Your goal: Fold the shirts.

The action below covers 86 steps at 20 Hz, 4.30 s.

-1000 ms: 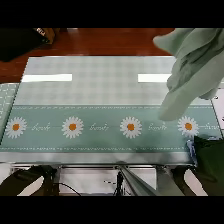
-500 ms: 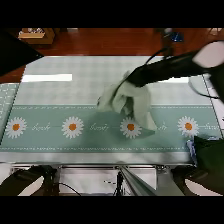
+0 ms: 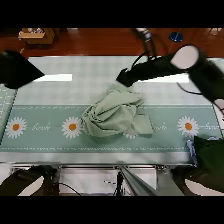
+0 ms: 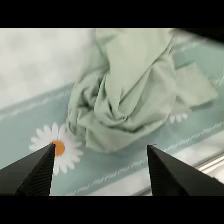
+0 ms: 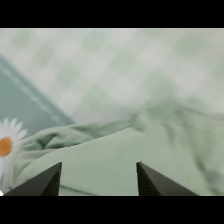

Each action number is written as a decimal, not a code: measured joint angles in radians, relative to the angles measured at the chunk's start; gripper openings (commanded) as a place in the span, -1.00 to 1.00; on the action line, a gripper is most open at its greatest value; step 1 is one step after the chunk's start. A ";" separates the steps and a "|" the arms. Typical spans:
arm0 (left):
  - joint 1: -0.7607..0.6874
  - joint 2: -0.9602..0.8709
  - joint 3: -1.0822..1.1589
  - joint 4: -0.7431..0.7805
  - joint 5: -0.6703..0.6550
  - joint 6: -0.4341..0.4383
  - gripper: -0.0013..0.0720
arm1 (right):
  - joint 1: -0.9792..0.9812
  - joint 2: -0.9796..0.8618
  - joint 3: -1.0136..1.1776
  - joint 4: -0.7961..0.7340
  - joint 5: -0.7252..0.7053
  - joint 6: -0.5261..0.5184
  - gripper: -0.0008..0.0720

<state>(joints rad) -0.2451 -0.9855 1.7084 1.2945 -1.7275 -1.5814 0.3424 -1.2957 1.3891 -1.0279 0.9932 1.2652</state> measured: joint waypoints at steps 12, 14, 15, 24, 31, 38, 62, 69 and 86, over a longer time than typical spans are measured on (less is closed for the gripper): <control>0.001 0.075 -0.805 -0.177 0.289 0.111 0.80 | -0.560 0.115 -0.087 -0.224 0.139 0.019 0.53; 0.001 0.101 -0.920 -0.225 0.358 0.125 0.80 | -0.585 0.117 -0.142 -0.223 0.130 0.019 0.53; 0.001 0.110 -0.969 -0.257 0.391 0.135 0.80 | -0.593 0.117 -0.172 -0.216 0.126 0.019 0.52; 0.001 0.133 -1.236 -0.461 0.657 0.205 0.80 | -0.612 0.118 -0.327 -0.168 0.100 0.006 0.53; 0.001 0.090 -1.286 -0.490 0.865 0.193 0.80 | -0.612 0.118 -0.341 -0.071 0.094 -0.020 0.53; 0.001 -0.084 -1.290 -0.563 0.946 0.183 -0.89 | -0.612 0.118 -0.342 -0.045 0.098 -0.027 0.53; 0.001 0.006 -1.291 -0.622 0.949 0.212 -0.89 | -0.264 -0.316 -0.342 0.374 -0.049 -0.060 0.52; 0.001 0.026 -1.270 -0.621 0.946 0.255 -0.89 | -0.193 -0.355 -0.315 0.583 -0.165 -0.076 -0.91; 0.093 0.325 -0.285 -0.611 0.860 0.288 -0.90 | -0.420 0.377 0.109 0.557 0.026 -0.071 -0.91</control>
<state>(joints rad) -0.1516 -0.6605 1.4235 0.6834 -0.8673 -1.2938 -0.0776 -0.9184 1.4986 -0.4706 1.0191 1.1946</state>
